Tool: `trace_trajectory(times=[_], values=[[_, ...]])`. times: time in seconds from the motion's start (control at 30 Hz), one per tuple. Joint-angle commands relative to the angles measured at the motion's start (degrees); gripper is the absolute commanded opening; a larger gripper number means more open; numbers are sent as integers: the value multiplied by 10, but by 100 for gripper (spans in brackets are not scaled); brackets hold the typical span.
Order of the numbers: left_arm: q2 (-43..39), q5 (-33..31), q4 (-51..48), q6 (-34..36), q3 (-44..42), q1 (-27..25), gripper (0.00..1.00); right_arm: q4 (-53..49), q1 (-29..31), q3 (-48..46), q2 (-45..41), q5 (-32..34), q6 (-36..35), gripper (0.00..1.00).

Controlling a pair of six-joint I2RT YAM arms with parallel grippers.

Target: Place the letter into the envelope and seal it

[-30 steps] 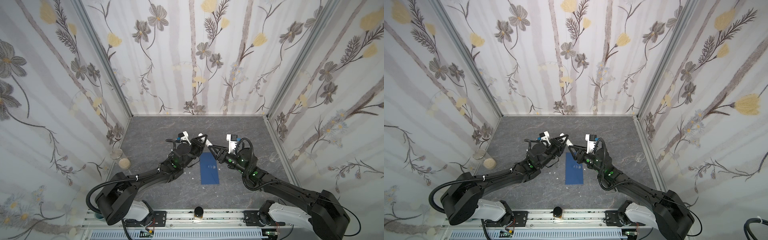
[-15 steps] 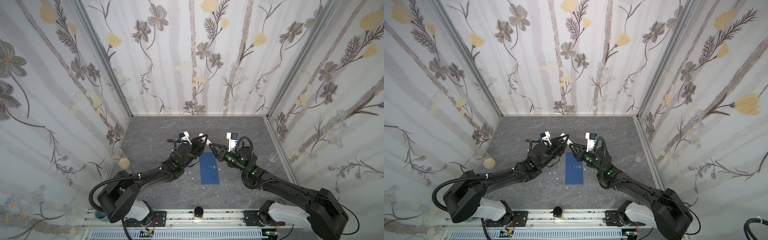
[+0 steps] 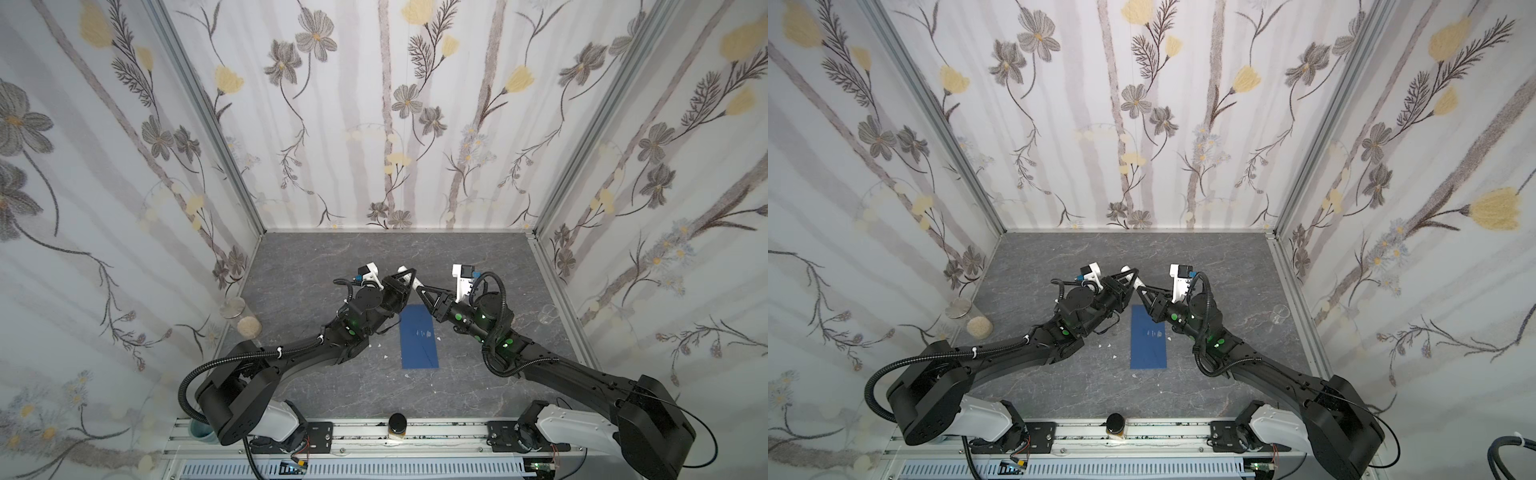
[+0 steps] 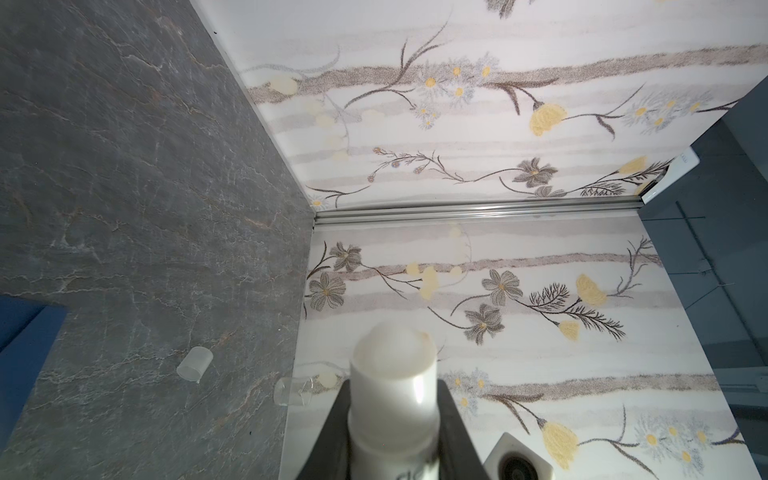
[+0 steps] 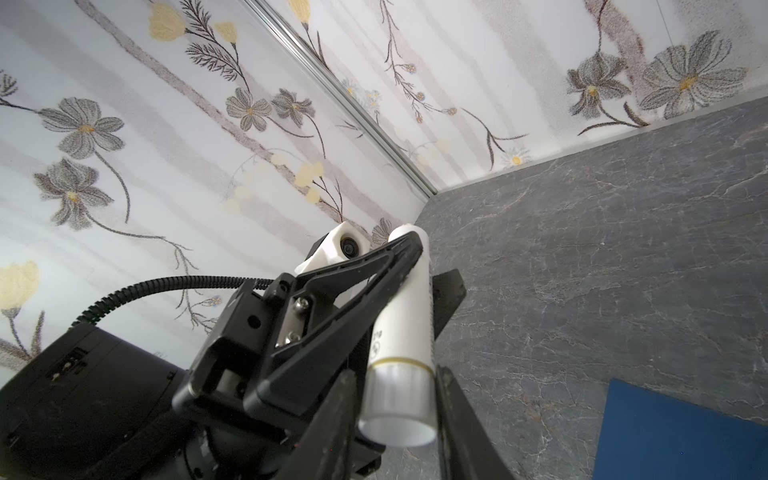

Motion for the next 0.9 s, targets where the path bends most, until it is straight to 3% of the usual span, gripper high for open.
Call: trace_trajectory(times=[0.0,0.3,0.5,0.67,0.87], values=[[0,-4,25,6,0,0,0,8,1,2,0,-11,4,30],[5,2,25,4,4,0,0,9,1,4,1,-16,5,15],[22,33,25,-8,11,2,0,7,1,8,3,-15,5,12],[25,57,25,-5,9,4,23,2,0,8,2,-11,3,11],[14,75,25,2,-1,7,33,-7,-4,9,-1,-2,-3,11]])
